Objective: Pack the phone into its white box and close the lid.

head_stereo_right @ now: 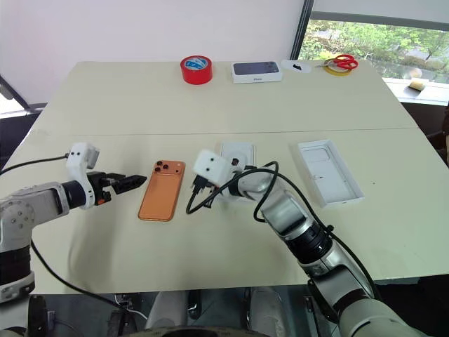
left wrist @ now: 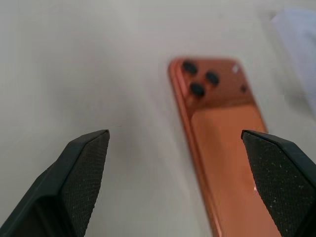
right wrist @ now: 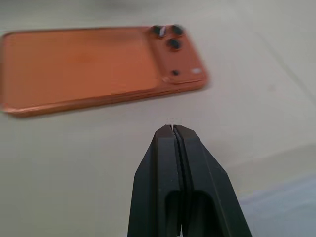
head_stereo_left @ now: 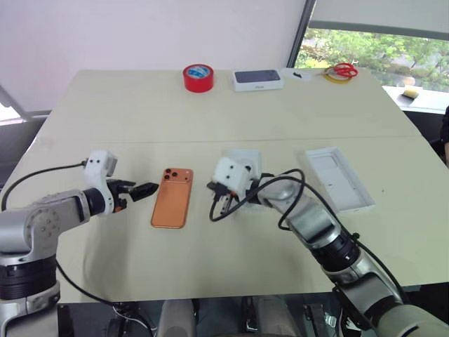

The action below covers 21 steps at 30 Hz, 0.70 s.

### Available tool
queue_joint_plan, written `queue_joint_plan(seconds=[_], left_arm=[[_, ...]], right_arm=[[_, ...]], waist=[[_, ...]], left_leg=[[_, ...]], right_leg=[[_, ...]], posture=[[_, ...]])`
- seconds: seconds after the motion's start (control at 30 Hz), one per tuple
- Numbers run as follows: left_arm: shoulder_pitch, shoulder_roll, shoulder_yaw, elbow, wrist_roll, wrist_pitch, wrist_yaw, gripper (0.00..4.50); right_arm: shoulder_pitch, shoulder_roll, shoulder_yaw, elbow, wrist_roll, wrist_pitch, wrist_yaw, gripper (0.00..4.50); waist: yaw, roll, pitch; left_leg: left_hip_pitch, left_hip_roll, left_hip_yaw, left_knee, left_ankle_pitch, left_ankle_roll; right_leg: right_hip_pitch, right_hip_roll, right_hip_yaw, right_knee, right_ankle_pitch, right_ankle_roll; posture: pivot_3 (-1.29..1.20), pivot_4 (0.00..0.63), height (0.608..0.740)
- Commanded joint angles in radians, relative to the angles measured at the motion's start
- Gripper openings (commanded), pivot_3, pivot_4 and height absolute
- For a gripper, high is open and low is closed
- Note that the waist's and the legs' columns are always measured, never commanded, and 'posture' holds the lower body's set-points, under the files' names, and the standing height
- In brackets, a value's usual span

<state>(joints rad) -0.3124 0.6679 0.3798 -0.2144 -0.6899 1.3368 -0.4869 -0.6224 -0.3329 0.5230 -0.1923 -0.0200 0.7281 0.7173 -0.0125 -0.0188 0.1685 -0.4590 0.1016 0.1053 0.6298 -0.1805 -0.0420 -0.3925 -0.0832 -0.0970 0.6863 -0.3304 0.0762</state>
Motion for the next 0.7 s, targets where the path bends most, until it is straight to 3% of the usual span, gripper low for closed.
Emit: queue_joint_plan(seconds=[0.03, 0.17, 0.3, 0.7], left_arm=[[0.003, -0.002, 0.044, -0.019, -0.053, 0.094, -0.001, 4.48], [0.027, -0.036, 0.011, -0.071, -0.095, 0.199, 0.000, 4.48], [0.020, -0.143, 0.007, -0.120, -0.125, 0.272, 0.028, 4.48], [-0.024, -0.297, -0.004, -0.110, -0.230, 0.278, 0.121, 4.48]], right_arm=[[-0.042, -0.002, 0.064, 0.008, -0.030, 0.007, 0.032, 0.00], [-0.071, 0.030, 0.113, 0.072, -0.058, 0.006, 0.030, 0.00], [-0.082, 0.043, 0.130, 0.089, -0.075, 0.005, 0.033, 0.00], [-0.056, 0.033, 0.122, 0.056, -0.092, 0.026, 0.033, 0.00]], waist=[[-0.001, 0.000, 0.000], [-0.001, 0.000, 0.000], [0.002, 0.000, -0.001], [0.017, 0.000, -0.003]], left_leg=[[0.000, 0.000, 0.000, 0.000, 0.000, 0.000], [0.000, 0.000, 0.000, 0.000, 0.000, 0.000], [0.001, 0.000, 0.000, 0.000, 0.000, 0.000], [0.003, -0.002, 0.000, 0.000, 0.000, 0.000]], right_leg=[[0.000, 0.000, 0.000, 0.000, 0.000, 0.000], [0.000, 0.000, 0.000, 0.000, 0.000, 0.000], [0.002, -0.001, 0.000, 0.000, 0.000, 0.000], [0.004, -0.003, 0.000, 0.000, 0.000, 0.000]], posture=[[0.00, 0.150, 0.730], [0.00, 0.150, 0.730], [0.00, 0.150, 0.730], [0.00, 0.150, 0.730]])
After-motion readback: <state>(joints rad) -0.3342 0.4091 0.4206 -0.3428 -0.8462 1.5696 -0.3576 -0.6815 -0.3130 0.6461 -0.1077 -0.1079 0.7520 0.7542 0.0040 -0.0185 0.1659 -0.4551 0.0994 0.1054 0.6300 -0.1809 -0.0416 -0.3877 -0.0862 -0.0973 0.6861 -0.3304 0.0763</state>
